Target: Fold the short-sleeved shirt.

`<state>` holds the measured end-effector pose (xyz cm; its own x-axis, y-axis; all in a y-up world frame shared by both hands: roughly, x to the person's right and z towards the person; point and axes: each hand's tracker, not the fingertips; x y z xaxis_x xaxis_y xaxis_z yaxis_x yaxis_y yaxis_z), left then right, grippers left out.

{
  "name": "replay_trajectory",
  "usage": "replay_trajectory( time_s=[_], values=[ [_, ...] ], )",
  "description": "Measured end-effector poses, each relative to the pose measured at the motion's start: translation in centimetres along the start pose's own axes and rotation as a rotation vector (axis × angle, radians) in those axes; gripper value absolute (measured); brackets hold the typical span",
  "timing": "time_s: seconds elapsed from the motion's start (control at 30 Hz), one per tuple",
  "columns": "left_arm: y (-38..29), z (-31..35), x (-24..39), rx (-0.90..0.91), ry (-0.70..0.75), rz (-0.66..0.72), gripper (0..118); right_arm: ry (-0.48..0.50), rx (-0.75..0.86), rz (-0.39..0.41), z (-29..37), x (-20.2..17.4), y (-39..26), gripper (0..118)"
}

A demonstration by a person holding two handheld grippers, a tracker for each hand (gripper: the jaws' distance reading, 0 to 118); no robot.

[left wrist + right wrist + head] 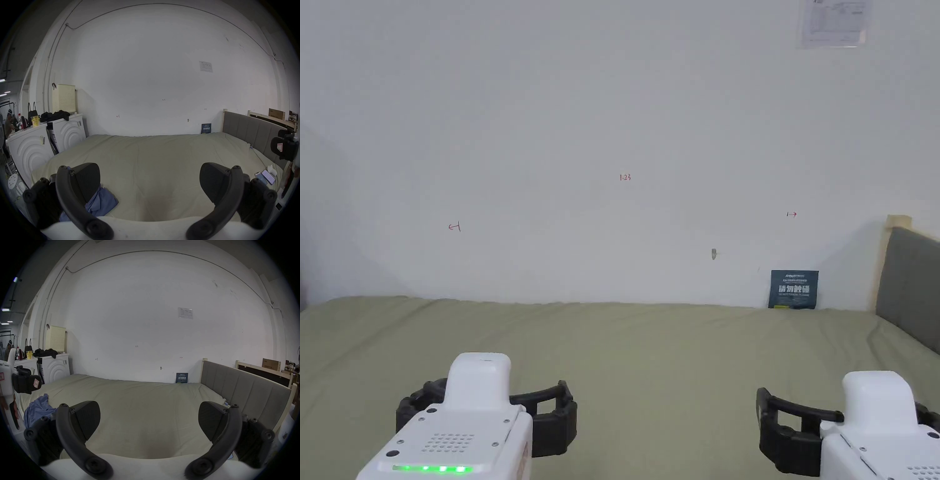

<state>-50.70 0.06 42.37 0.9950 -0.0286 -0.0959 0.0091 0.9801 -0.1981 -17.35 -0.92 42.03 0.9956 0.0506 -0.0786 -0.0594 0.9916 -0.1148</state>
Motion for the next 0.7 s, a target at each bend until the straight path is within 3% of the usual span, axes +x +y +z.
replay_trajectory(
  time_s=[0.07, 0.1, 0.13, 0.17, 0.2, 0.7],
  values=[
    [0.0, 0.1, -0.1, -0.001, -0.004, 0.007, 111, 0.013, -0.013, -0.009, -0.1, 0.1, 0.0, 113],
    [0.1, 0.2, -0.1, -0.002, -0.020, 0.015, 91, 0.027, -0.019, -0.018, 0.0, 0.2, 0.0, 90],
    [0.1, 0.2, -0.2, -0.010, -0.041, 0.009, 40, 0.033, -0.016, -0.021, 0.1, 0.3, 0.0, 37],
    [0.0, 0.0, -0.1, -0.011, -0.029, 0.002, 0, 0.006, -0.010, -0.021, 0.1, 0.2, -0.1, 0],
    [-0.1, -0.3, 0.1, -0.011, 0.021, 0.005, 0, -0.058, 0.014, -0.011, 0.1, 0.0, -0.3, 0],
    [0.3, 0.0, -0.7, 0.001, 0.003, -0.002, 0, -0.039, -0.028, -0.017, 0.4, 0.0, -1.1, 0]
  ],
)
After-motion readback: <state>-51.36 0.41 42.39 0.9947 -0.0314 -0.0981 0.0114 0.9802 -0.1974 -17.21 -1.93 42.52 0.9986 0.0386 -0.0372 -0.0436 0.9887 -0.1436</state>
